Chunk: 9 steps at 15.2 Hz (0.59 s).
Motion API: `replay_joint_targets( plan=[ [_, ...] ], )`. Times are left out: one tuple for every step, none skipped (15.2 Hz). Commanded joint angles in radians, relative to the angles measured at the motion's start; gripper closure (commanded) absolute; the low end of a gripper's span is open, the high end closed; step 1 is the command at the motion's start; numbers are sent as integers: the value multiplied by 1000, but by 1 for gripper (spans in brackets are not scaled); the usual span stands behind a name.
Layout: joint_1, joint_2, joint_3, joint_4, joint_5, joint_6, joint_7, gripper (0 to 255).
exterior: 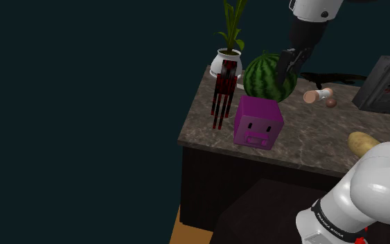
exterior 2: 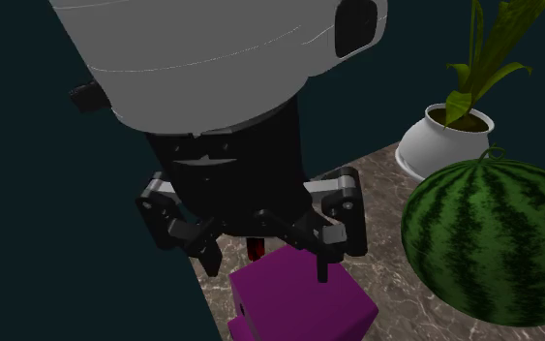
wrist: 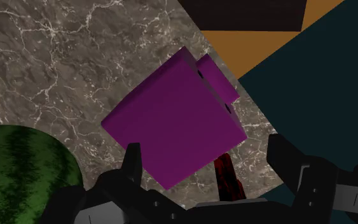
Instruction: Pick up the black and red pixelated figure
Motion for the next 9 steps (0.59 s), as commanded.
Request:
replay_joint_targets(
  plan=[
    [0, 0, 0, 0, 0, 0, 0, 0],
    [4, 42, -2, 29, 7, 11, -6, 0],
    [7, 83, -4, 59, 15, 20, -13, 0],
    [11, 124, -6, 91, 22, 28, -20, 0],
    [14, 165, -8, 123, 30, 34, -27, 0],
    [18, 206, -9, 157, 38, 39, -35, 0],
    [22, 247, -11, 192, 46, 43, -42, 0],
    [25, 288, -12, 228, 54, 45, -50, 0],
    [29, 329, -13, 265, 63, 46, -57, 0]
  ],
)
